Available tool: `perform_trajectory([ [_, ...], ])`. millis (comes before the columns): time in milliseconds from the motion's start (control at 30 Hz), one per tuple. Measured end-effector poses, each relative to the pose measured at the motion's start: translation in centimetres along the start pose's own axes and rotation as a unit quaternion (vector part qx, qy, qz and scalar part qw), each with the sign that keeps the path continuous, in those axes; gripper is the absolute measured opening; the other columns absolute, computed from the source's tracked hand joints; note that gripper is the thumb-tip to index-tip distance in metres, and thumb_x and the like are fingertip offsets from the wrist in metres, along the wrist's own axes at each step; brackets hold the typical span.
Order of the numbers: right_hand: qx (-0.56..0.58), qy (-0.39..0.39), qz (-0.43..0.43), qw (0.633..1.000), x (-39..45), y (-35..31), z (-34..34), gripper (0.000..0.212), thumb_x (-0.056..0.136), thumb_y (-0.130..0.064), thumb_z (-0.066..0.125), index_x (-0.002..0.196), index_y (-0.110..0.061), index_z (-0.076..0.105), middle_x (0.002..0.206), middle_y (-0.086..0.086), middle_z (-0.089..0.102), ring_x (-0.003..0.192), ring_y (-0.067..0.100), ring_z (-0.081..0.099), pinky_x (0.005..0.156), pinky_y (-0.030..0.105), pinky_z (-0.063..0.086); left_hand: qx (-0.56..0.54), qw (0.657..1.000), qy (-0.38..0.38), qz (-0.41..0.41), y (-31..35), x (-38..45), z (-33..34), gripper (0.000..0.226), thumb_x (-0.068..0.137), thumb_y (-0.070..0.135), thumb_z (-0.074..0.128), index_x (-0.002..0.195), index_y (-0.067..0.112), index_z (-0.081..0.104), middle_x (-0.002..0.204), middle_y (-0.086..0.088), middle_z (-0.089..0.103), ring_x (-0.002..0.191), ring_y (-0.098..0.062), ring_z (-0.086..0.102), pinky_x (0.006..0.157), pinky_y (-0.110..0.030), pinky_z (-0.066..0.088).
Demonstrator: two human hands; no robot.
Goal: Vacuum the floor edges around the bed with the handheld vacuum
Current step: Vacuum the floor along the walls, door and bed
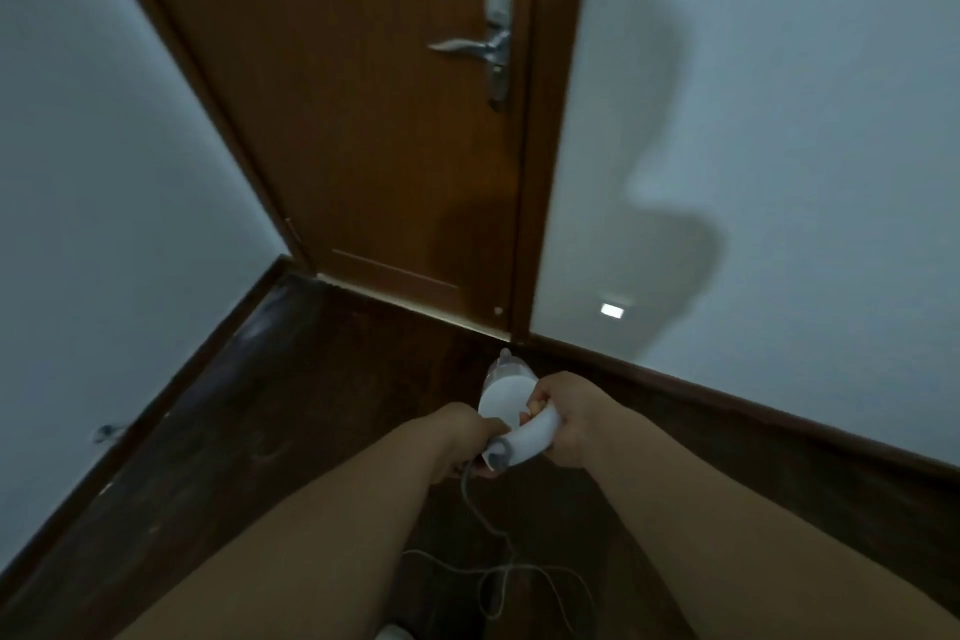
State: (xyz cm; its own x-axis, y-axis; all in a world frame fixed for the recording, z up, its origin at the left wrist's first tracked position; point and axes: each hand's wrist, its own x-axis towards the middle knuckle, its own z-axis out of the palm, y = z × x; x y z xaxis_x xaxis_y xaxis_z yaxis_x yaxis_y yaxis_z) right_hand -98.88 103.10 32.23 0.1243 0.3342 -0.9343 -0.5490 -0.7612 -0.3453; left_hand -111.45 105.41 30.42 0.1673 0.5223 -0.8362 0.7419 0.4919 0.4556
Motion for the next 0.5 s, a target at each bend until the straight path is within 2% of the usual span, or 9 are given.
perform_trajectory([
  [67,-0.022,-0.022,-0.007,0.999,-0.6,-0.2,4.4,0.055,0.087,-0.003,0.056,0.139,-0.008,0.037,0.130,0.021,0.044,0.099,0.028,0.049,0.089,0.037,0.049,-0.025,1.000,0.002,-0.001,-1.7,-0.2,-4.1,0.040,0.097,0.031,0.050,0.122,0.000,0.052,0.101,-0.011,0.060,0.094,-0.021,0.060,0.092,-0.031,0.048],
  [100,-0.038,-0.037,-0.010,0.999,-0.9,-0.1,7.2,0.053,0.089,-0.002,0.054,0.139,-0.006,0.037,0.122,0.021,0.046,0.092,0.028,0.047,0.090,0.037,0.048,-0.041,0.999,0.006,-0.001,-3.0,-0.4,-6.7,0.041,0.097,0.031,0.050,0.122,0.000,0.052,0.104,-0.012,0.060,0.096,-0.022,0.060,0.094,-0.032,0.047],
  [167,-0.051,-0.058,-0.020,0.997,-1.6,0.0,11.9,0.048,0.093,-0.002,0.048,0.139,-0.001,0.036,0.092,0.019,0.044,0.078,0.027,0.045,0.090,0.037,0.047,-0.058,0.998,0.021,0.003,-4.8,-0.7,-10.9,0.040,0.097,0.032,0.051,0.119,-0.001,0.053,0.101,-0.012,0.060,0.095,-0.022,0.059,0.094,-0.033,0.047],
  [233,-0.075,-0.092,-0.056,0.991,-1.9,0.3,15.9,0.049,0.094,-0.001,0.042,0.142,0.004,0.033,0.076,0.012,0.039,0.069,0.022,0.046,0.072,0.032,0.049,-0.065,0.997,0.043,0.010,-6.3,-0.8,-14.5,0.033,0.097,0.033,0.050,0.108,0.002,0.054,0.090,-0.009,0.059,0.090,-0.021,0.057,0.090,-0.033,0.047],
  [300,-0.102,-0.116,-0.081,0.985,-1.8,0.6,19.6,0.051,0.094,-0.002,0.039,0.144,0.004,0.031,0.072,0.009,0.040,0.060,0.018,0.044,0.058,0.030,0.045,-0.080,0.995,0.061,0.013,-7.7,-0.9,-17.8,0.030,0.098,0.033,0.049,0.102,0.004,0.053,0.086,-0.007,0.059,0.084,-0.020,0.057,0.084,-0.032,0.046],
  [333,-0.115,-0.125,-0.082,0.982,-1.8,0.6,21.8,0.051,0.094,-0.002,0.039,0.144,0.004,0.031,0.072,0.008,0.040,0.059,0.018,0.043,0.062,0.030,0.047,-0.092,0.993,0.071,0.014,-8.5,-0.5,-19.6,0.030,0.098,0.033,0.049,0.102,0.004,0.053,0.091,-0.009,0.061,0.086,-0.021,0.059,0.084,-0.032,0.047],
  [367,-0.124,-0.127,-0.087,0.980,-1.7,0.5,22.9,0.051,0.094,-0.002,0.040,0.144,0.004,0.031,0.072,0.008,0.040,0.058,0.017,0.043,0.073,0.032,0.051,-0.098,0.992,0.075,0.012,-8.9,-0.5,-20.6,0.031,0.097,0.034,0.050,0.103,0.003,0.054,0.099,-0.012,0.064,0.092,-0.024,0.062,0.086,-0.032,0.049],
  [433,-0.142,-0.136,-0.086,0.977,-1.8,0.2,26.3,0.051,0.094,-0.002,0.039,0.144,0.004,0.031,0.072,0.007,0.039,0.058,0.017,0.042,0.101,0.036,0.044,-0.127,0.988,0.087,0.003,-10.2,-0.2,-23.4,0.032,0.096,0.034,0.052,0.106,0.003,0.055,0.108,-0.015,0.065,0.098,-0.025,0.065,0.089,-0.033,0.051],
  [500,-0.146,-0.137,-0.083,0.976,-1.4,0.0,28.8,0.051,0.095,-0.001,0.038,0.145,0.004,0.030,0.071,0.007,0.038,0.057,0.017,0.041,0.108,0.037,0.036,-0.150,0.984,0.093,-0.001,-11.1,0.5,-25.5,0.036,0.095,0.033,0.054,0.113,0.002,0.055,0.099,-0.011,0.066,0.085,-0.020,0.066,0.083,-0.030,0.053],
])
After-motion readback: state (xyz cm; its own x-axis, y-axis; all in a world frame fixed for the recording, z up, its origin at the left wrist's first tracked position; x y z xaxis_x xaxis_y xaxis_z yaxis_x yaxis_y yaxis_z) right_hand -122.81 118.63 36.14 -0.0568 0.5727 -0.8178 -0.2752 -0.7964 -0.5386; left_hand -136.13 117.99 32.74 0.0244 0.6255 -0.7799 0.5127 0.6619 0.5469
